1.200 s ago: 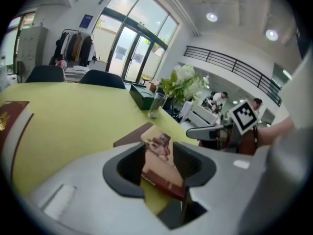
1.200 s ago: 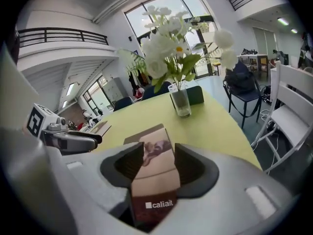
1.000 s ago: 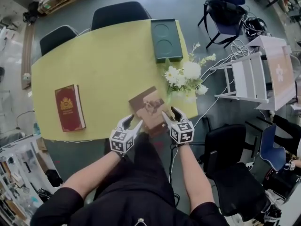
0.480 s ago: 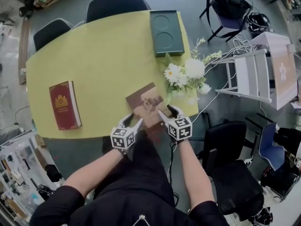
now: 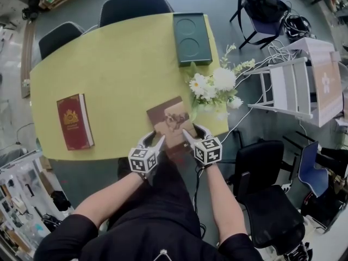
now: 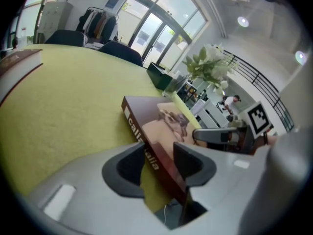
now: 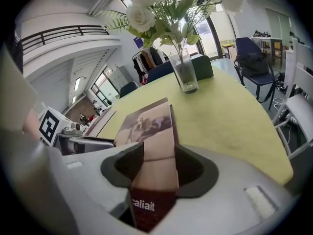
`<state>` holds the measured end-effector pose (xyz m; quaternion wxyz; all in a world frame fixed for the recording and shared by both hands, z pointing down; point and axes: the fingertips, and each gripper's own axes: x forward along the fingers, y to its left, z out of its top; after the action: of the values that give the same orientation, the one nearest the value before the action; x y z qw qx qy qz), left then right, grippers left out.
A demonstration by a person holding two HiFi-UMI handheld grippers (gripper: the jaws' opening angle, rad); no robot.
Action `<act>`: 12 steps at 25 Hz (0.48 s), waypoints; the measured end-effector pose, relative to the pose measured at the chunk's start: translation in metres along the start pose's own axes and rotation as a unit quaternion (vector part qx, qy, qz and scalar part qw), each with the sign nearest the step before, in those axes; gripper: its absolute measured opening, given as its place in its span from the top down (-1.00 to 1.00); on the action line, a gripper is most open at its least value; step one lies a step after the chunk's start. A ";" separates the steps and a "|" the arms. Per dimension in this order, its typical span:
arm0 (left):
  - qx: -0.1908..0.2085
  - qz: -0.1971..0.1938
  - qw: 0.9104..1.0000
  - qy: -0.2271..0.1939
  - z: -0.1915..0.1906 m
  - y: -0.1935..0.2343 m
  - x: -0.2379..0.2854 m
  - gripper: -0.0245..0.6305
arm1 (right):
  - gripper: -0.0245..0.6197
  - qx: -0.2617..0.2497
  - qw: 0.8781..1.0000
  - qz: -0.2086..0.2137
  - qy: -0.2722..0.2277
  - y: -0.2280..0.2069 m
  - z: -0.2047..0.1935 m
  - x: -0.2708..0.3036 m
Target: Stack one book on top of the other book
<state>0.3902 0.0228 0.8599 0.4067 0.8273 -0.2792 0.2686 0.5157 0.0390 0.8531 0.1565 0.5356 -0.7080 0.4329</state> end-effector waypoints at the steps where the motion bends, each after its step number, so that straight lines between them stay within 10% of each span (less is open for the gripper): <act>1: 0.004 -0.001 1.000 -0.003 0.002 -0.001 -0.002 0.32 | 0.32 0.005 1.000 0.000 -0.004 0.001 0.000 -0.002; 12: 0.069 0.002 0.996 -0.060 0.066 -0.015 -0.049 0.41 | 0.38 0.018 0.999 -0.003 -0.036 0.043 0.030 -0.037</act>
<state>0.3805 -0.0119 0.7850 0.3306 0.8675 -0.2855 0.2381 0.4984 0.0404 0.7912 0.1226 0.5555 -0.7038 0.4254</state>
